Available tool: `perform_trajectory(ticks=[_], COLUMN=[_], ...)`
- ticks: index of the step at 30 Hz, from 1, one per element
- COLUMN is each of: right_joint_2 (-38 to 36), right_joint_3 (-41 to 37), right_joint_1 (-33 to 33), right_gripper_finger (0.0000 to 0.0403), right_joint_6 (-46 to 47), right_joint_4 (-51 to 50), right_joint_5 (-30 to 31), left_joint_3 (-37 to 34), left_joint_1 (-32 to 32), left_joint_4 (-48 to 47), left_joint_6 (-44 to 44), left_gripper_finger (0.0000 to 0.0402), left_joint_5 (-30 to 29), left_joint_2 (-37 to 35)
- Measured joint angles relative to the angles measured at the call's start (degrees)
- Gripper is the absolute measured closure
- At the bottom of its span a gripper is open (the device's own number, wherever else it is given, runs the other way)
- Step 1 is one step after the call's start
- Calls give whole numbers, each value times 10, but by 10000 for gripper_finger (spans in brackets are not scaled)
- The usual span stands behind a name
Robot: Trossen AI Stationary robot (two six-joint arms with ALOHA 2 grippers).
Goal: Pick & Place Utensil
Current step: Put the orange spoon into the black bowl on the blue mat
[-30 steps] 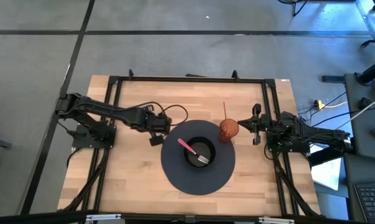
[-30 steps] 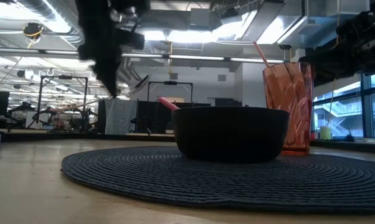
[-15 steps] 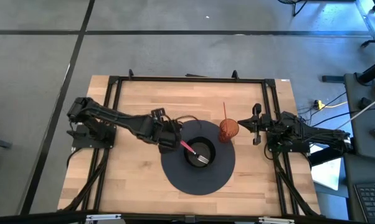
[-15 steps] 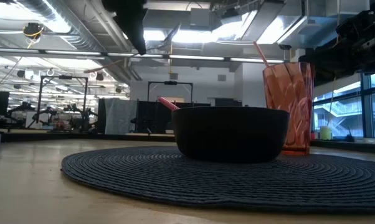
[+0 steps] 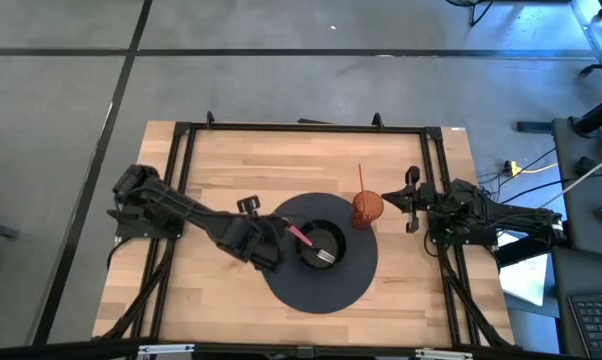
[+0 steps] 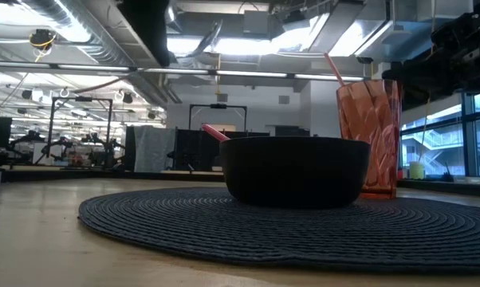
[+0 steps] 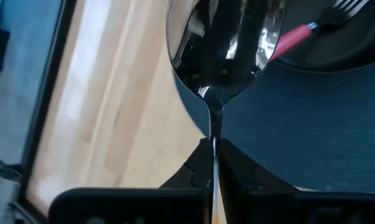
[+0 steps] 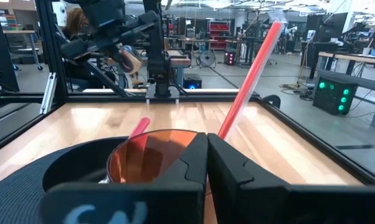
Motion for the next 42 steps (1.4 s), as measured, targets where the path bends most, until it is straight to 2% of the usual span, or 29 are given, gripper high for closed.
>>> perform_trajectory(ticks=[10, 15, 21, 26, 29, 38, 40, 42], right_joint_2=[0, 0, 0, 0, 0, 0, 0, 0], right_joint_3=[0, 0, 0, 0, 0, 0, 0, 0], right_joint_1=[0, 0, 0, 0, 0, 1, 1, 1], right_gripper_finger=[392, 392, 392, 392, 392, 392, 392, 392], right_joint_6=[-2, -1, -2, -2, -2, 16, 16, 16], right_joint_4=[-14, -13, -13, -8, -6, 0, -3, -5], right_joint_5=[0, -1, -1, -1, 0, -1, -1, -1], left_joint_3=[2, 62, 194, 284, 324, 413, 429, 436], left_joint_1=[-54, -74, -84, -71, -52, 45, 61, 71], left_joint_4=[9, 10, -23, -54, -67, -134, -162, -172], left_joint_6=[-146, -175, -151, -100, -75, 11, 66, 139], left_gripper_finger=[398, 398, 398, 398, 398, 398, 398, 398], left_joint_5=[2, 10, 7, 4, 8, 83, 61, 14], left_joint_2=[22, 83, 167, 207, 221, 258, 270, 278])
